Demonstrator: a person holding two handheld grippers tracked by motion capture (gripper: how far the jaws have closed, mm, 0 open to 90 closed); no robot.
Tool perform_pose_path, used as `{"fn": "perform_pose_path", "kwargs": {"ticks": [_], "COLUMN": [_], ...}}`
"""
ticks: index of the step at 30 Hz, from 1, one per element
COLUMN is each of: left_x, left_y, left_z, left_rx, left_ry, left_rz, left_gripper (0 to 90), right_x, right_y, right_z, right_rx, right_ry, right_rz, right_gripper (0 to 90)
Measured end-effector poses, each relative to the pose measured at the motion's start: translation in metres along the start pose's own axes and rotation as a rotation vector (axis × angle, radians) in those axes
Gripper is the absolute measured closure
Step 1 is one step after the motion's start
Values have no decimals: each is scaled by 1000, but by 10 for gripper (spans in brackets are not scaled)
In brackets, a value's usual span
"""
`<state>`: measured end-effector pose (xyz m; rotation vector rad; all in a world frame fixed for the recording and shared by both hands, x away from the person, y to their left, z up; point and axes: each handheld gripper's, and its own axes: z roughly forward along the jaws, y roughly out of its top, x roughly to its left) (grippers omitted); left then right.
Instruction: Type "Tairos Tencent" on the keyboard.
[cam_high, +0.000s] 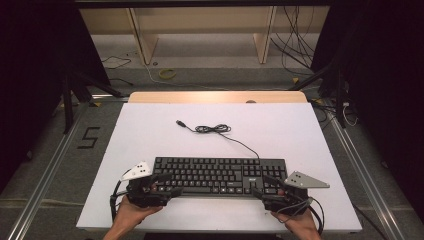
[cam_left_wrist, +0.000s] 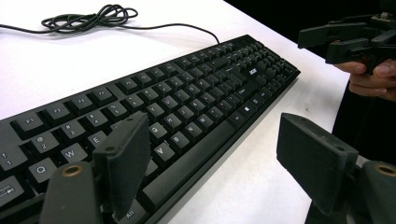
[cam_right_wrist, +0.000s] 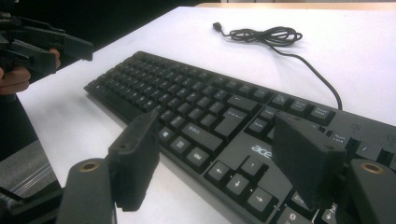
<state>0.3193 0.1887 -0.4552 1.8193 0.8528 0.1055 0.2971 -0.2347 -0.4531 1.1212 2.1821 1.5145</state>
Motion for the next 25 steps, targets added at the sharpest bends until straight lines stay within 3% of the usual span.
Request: {"fn": "perform_pose_path", "kwargs": {"ticks": [25], "left_x": [4], "left_y": [-1], "left_z": [0], "left_rx": [3], "left_ry": [18], "left_rz": [1], "left_gripper": [254], "right_x": [1], "right_y": [-2], "right_z": [2], "right_rx": [12], "right_ry": [-1], "right_rz": [-6], "right_gripper": [318]}}
